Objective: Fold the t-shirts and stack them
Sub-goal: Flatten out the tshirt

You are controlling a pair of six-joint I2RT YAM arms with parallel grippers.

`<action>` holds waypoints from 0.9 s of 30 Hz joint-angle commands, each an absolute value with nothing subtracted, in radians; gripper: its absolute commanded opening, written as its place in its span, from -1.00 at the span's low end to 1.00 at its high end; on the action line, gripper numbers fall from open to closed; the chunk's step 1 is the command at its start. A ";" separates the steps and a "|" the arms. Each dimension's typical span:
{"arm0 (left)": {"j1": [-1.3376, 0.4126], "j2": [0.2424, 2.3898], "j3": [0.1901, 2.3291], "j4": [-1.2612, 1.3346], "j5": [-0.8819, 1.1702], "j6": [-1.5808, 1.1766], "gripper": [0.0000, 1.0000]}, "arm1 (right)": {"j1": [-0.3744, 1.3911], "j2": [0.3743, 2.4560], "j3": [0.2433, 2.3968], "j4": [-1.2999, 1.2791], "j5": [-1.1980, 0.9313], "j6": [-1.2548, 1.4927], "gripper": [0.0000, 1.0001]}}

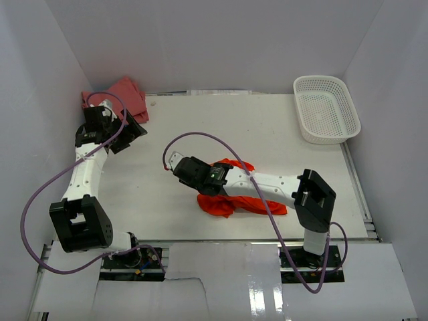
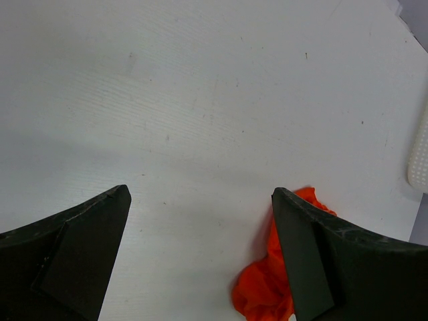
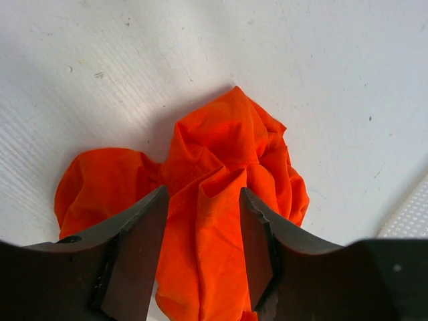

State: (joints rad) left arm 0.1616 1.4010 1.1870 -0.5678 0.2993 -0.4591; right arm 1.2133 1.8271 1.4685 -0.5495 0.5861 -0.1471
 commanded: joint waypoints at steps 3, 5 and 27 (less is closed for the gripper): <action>0.164 1.373 1.193 -0.557 0.313 -0.443 0.96 | 1.213 1.851 1.506 -0.561 0.626 -0.144 0.04; 0.164 1.371 1.193 -0.557 0.314 -0.445 0.96 | 1.213 1.856 1.503 -0.575 0.632 -0.134 0.04; 0.166 1.373 1.195 -0.555 0.321 -0.440 0.96 | 1.146 1.855 1.439 -0.578 0.617 -0.104 -0.22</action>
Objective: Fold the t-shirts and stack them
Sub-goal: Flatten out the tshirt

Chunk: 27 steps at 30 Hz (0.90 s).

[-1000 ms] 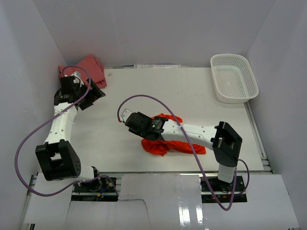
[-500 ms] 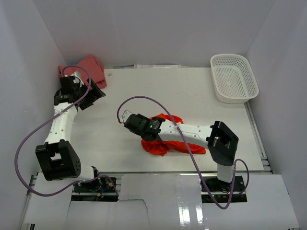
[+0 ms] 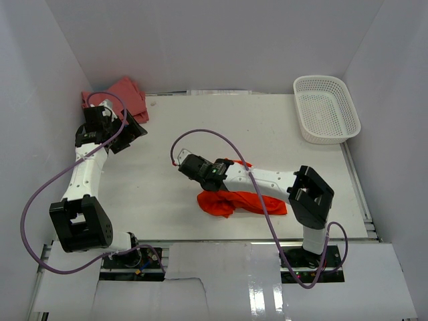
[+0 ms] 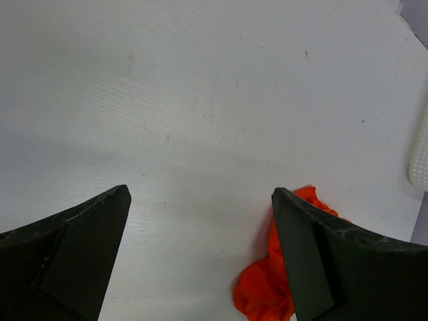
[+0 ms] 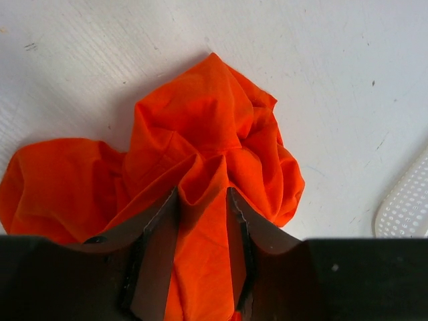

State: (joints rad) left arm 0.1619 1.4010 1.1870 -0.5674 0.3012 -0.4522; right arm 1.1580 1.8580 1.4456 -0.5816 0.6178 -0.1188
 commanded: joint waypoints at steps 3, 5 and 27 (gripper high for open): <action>0.164 1.374 1.198 -0.555 0.324 -0.439 0.96 | 1.138 1.861 1.439 -0.571 0.612 -0.107 -0.57; 0.164 1.373 1.200 -0.555 0.324 -0.439 0.96 | 1.137 1.864 1.450 -0.572 0.604 -0.110 -0.78; 0.054 1.199 1.060 -0.488 0.294 -0.475 0.96 | 0.894 1.859 2.315 -0.873 0.425 -0.180 -0.85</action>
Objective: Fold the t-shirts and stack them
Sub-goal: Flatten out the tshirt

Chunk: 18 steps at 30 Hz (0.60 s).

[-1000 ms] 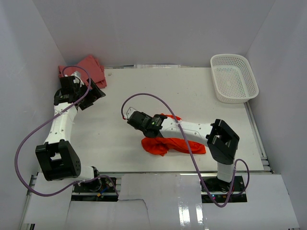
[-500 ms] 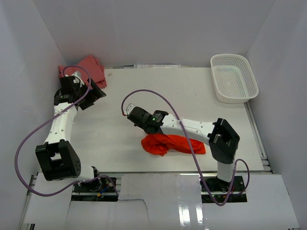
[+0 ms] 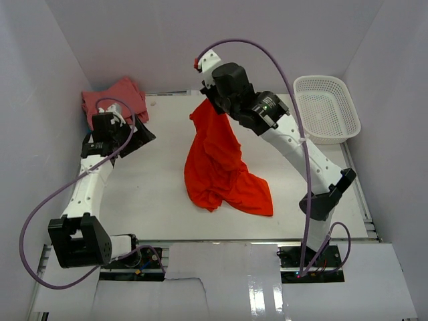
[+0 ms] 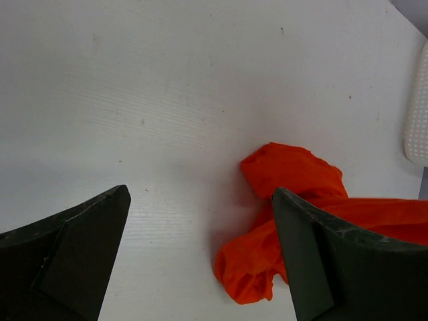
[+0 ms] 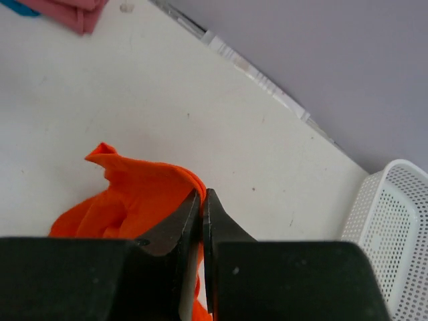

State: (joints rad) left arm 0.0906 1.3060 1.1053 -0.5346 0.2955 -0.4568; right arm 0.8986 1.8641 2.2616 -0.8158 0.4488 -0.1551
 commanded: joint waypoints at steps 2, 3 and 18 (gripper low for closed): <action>-0.056 1.149 0.998 -0.439 0.255 -0.489 0.96 | 0.856 1.800 2.243 -0.826 0.411 -0.163 -0.85; -0.102 1.125 0.977 -0.420 0.227 -0.495 0.96 | 0.838 1.774 2.208 -0.801 0.400 -0.147 -0.85; -0.304 1.046 0.732 0.075 0.541 -0.417 0.96 | 0.574 1.594 2.008 -0.698 0.183 -0.104 -0.85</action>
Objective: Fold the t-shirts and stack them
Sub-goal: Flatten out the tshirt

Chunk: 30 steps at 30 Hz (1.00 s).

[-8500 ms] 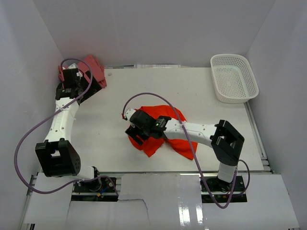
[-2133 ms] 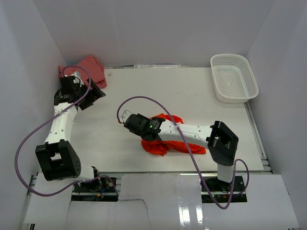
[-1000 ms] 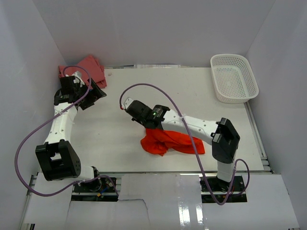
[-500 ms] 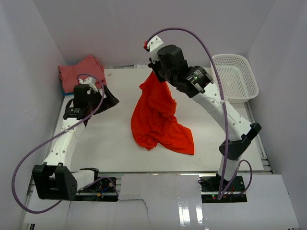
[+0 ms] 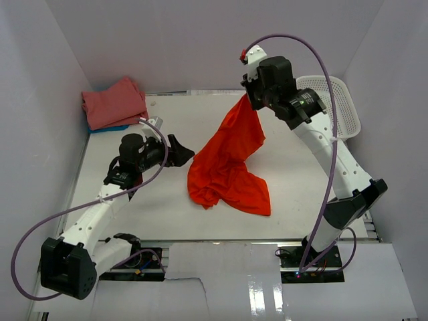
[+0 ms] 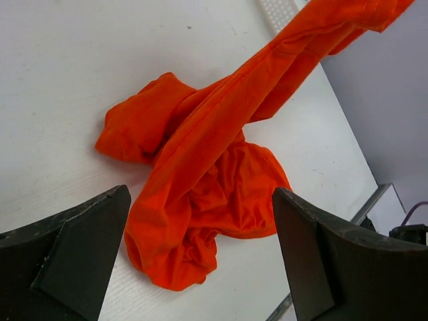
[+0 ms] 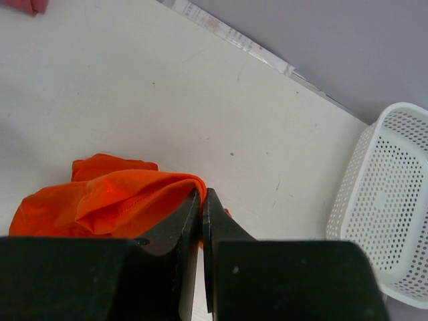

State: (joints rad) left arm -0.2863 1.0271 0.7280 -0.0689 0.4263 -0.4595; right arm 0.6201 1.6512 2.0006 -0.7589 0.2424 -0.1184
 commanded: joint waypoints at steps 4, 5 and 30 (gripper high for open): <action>-0.403 1.110 0.730 0.124 0.500 -0.348 0.96 | 0.499 1.600 2.016 -0.698 0.103 -0.094 -0.85; -0.420 1.129 0.738 0.126 0.485 -0.336 0.96 | 0.474 1.603 2.017 -0.698 0.089 -0.091 -0.85; -0.451 1.493 0.830 0.337 0.468 -0.213 0.96 | 0.400 1.657 2.037 -0.732 -0.064 -0.110 -0.85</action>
State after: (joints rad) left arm -0.4641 1.5562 0.8330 0.3424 0.4511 -0.1989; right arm 0.4061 1.6623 2.0125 -0.7574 -0.0422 -0.1043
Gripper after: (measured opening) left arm 0.979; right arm 0.081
